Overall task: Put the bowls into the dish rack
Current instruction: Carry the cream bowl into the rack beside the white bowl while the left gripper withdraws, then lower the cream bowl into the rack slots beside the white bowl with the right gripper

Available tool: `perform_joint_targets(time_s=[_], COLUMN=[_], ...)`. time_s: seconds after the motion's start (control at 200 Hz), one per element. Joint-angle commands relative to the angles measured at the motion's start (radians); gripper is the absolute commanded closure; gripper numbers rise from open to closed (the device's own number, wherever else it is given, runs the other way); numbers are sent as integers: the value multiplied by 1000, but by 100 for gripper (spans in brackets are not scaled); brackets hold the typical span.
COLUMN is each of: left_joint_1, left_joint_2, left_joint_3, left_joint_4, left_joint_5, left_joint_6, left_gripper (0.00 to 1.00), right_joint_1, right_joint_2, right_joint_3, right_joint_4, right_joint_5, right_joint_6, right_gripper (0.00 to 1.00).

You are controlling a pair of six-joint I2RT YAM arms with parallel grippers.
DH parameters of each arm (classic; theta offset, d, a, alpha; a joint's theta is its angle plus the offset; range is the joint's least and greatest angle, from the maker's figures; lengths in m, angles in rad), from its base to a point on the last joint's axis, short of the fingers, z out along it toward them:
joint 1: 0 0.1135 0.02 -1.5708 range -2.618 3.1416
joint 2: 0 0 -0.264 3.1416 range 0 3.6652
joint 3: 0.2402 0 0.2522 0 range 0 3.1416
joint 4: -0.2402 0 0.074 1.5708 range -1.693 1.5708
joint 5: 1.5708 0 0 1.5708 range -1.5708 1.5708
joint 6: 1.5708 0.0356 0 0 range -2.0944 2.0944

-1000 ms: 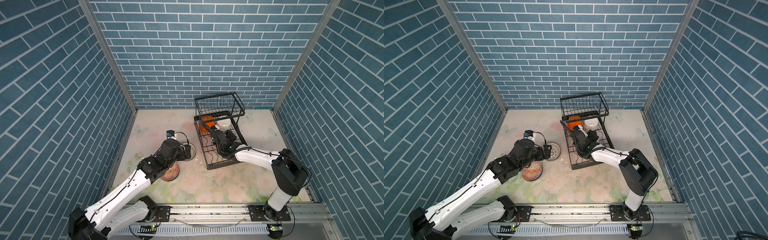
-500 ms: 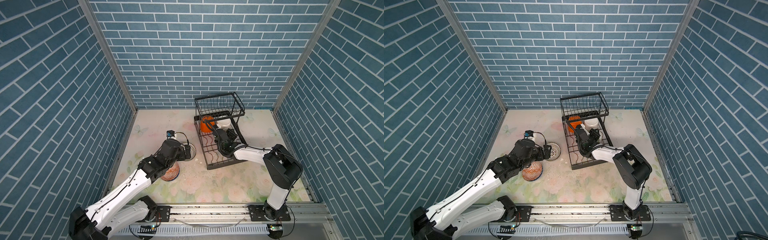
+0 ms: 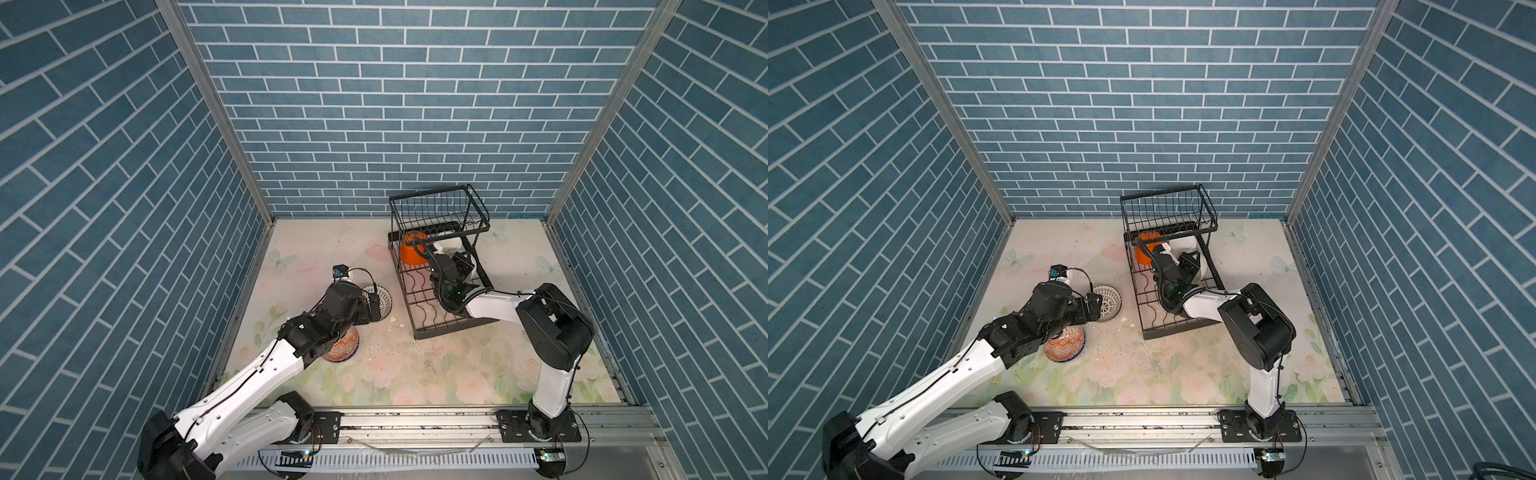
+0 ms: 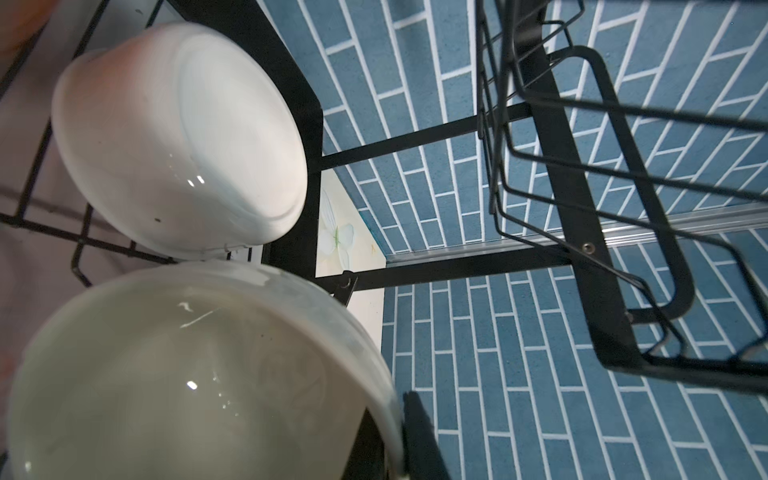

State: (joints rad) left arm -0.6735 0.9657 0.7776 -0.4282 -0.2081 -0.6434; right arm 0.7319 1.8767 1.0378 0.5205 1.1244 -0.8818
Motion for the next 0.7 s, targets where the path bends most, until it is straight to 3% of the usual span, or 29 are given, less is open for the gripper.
perform_joint_targets(time_s=[0.0,0.695], left_joint_1=[6,6], left_joint_2=[-10,11], left_joint_3=[-14,-13], left_joint_4=[2,8], left_joint_5=[-19,-24], left_joint_6=[-8,-10], left_gripper=[0,0], right_joint_1=[-10,-52], right_joint_2=[-4,67], right_joint_3=[39,93], right_joint_4=[99,130], right_joint_5=[48,20], right_joint_6=[-44,-92], right_gripper=[100,100])
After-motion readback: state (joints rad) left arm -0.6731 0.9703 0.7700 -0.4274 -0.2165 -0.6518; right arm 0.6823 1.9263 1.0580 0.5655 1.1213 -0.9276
